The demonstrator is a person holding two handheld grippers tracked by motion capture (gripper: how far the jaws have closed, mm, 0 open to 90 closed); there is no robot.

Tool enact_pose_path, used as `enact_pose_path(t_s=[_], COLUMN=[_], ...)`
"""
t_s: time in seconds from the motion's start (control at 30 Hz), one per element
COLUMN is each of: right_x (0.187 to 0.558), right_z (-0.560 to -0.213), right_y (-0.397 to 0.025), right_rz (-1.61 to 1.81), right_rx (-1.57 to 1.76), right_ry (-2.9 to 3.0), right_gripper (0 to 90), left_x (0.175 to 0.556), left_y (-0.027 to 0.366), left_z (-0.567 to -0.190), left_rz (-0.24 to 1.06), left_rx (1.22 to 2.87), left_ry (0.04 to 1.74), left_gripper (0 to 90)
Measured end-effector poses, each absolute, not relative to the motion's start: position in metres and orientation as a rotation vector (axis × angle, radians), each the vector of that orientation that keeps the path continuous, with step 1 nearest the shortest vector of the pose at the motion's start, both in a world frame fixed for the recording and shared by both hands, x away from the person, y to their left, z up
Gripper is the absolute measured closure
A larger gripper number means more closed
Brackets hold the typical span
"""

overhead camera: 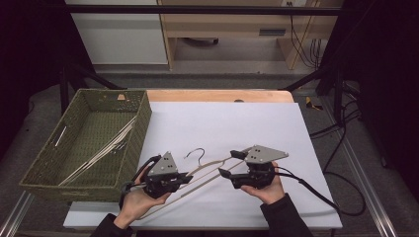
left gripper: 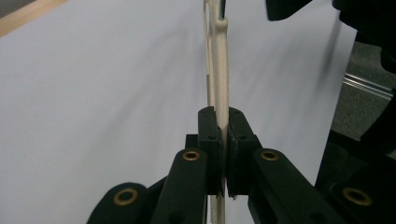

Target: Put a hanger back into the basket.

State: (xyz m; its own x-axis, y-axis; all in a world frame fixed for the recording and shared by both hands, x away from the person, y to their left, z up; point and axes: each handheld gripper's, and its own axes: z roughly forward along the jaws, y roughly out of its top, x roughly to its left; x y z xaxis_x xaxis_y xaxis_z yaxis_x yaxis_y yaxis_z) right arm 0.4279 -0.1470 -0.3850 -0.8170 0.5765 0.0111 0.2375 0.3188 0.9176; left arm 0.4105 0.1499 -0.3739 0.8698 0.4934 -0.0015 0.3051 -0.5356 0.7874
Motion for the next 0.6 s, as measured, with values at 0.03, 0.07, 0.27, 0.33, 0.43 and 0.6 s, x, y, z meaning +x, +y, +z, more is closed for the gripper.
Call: enact_pose_path(t_s=[0.03, 0.07, 0.27, 0.33, 0.43, 0.6], right_x=[0.428, 0.430, 0.432, 0.432, 0.432, 0.431], right_z=[-0.385, -0.384, -0.386, -0.388, -0.390, -0.393], right_y=[-0.151, -0.160, -0.181, -0.189, -0.193, -0.204], right_rz=[1.503, 1.513, 1.530, 1.528, 1.521, 1.512], right_rx=[0.754, 0.794, 0.896, 0.938, 0.958, 1.003], right_ry=[2.257, 2.233, 2.171, 2.150, 2.139, 2.102], right_gripper=[27.3, 23.9, 17.8, 15.2, 13.5, 10.3], left_x=[0.410, 0.410, 0.406, 0.402, 0.399, 0.398], left_y=[0.152, 0.153, 0.163, 0.166, 0.169, 0.176], left_z=[-0.373, -0.371, -0.357, -0.349, -0.344, -0.325], left_rz=[0.287, 0.295, 0.351, 0.376, 0.387, 0.427], left_rx=[2.162, 2.149, 2.093, 2.076, 2.066, 2.056], left_ry=[0.587, 0.597, 0.628, 0.631, 0.626, 0.624], left_gripper=[86.6, 86.6, 86.6, 86.6, 86.6, 86.5])
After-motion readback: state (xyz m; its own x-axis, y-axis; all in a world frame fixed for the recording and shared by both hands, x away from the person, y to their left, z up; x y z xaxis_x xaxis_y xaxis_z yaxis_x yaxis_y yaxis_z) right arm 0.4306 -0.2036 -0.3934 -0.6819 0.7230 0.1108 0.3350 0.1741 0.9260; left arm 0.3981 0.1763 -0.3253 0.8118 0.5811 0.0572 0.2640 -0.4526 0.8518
